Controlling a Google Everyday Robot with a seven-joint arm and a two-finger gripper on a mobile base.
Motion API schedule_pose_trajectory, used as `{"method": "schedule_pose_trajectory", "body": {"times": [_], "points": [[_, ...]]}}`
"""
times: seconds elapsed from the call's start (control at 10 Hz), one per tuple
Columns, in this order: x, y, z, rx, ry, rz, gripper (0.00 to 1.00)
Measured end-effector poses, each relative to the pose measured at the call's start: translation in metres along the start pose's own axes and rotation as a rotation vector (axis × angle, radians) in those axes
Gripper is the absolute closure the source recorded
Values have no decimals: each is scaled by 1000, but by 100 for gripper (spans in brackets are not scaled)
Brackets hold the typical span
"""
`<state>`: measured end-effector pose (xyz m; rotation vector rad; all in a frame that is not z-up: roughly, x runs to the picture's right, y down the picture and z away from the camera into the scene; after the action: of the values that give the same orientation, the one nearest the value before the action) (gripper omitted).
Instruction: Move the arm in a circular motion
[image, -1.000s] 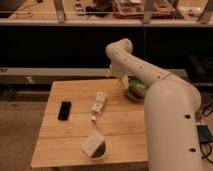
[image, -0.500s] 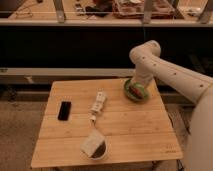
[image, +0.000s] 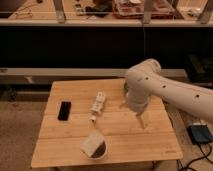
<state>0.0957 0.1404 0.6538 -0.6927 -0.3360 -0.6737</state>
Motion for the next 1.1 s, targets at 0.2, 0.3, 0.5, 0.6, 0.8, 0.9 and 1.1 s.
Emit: {"method": "schedule_pose_trajectory", "body": {"times": [0.2, 0.3, 0.5, 0.6, 0.8, 0.9, 1.1], "points": [[-69, -28, 0, 61, -88, -115, 20], [-117, -63, -5, 129, -152, -221, 20], [-164, -125, -14, 233, -220, -361, 20], [-177, -161, -15, 284, -239, -421, 20], [-167, -232, 1, 347, -230, -488, 20], [-137, -259, 15, 349, -189, -487, 20], [-54, -293, 36, 320, -74, -444, 20]]}}
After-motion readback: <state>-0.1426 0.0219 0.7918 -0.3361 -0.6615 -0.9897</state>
